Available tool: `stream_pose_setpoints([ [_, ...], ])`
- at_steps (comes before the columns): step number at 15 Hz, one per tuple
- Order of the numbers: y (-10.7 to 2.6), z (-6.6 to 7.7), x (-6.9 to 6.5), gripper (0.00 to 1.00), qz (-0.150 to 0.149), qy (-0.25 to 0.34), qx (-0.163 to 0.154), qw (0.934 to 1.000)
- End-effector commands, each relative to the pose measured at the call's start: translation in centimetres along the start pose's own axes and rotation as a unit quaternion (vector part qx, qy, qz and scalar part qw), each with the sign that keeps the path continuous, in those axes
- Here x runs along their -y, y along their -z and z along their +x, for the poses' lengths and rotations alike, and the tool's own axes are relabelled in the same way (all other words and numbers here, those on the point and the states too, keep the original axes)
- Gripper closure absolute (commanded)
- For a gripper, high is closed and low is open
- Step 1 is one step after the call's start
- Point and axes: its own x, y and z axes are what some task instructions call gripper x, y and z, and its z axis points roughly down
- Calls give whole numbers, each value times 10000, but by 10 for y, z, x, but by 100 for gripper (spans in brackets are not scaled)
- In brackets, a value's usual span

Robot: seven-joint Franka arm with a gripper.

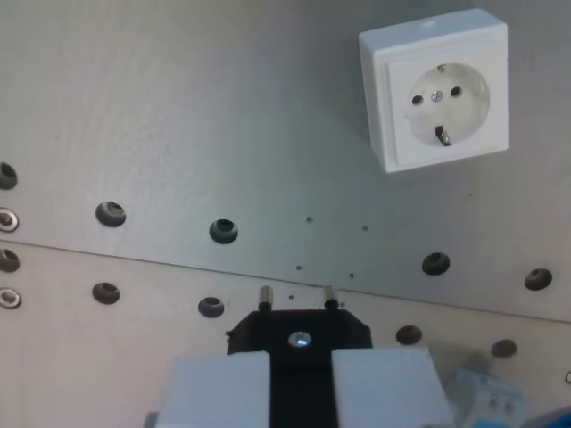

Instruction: Move above the white socket

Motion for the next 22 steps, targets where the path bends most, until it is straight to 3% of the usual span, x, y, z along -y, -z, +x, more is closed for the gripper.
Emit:
stream_pose_setpoints([
  [1,-11,2,-9,100,-80,360,-206,9991],
  [22,-85,16,-55,100,-168,884,-29,9959],
])
